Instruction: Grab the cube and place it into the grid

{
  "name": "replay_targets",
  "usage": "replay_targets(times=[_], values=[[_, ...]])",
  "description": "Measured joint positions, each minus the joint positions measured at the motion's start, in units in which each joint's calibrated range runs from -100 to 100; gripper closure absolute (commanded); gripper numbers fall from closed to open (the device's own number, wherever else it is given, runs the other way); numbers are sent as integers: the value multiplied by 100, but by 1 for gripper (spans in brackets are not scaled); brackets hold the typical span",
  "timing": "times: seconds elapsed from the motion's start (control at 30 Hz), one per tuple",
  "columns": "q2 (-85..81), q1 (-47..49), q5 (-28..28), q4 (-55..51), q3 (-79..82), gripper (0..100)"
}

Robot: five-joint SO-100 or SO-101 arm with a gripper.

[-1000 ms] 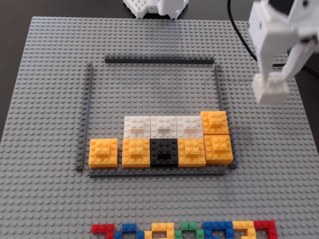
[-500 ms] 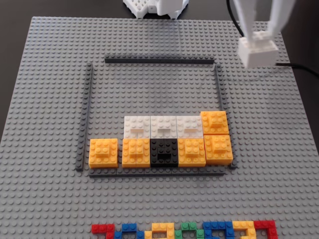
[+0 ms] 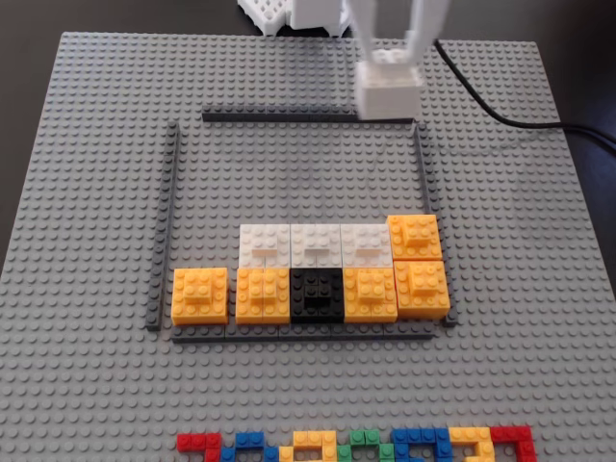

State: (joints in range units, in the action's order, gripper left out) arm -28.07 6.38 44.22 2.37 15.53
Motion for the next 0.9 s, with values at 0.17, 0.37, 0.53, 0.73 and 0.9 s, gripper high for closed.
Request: replay_targets(times=[0.17, 0.37, 0.53, 0.73, 0.9], values=[[-204, -496, 264, 78, 353, 100], [-237, -1152, 601, 200, 591, 100], [34, -1538, 811, 342, 600, 100], [704, -1786, 987, 557, 600, 100], [1366, -1969, 1133, 791, 600, 100]])
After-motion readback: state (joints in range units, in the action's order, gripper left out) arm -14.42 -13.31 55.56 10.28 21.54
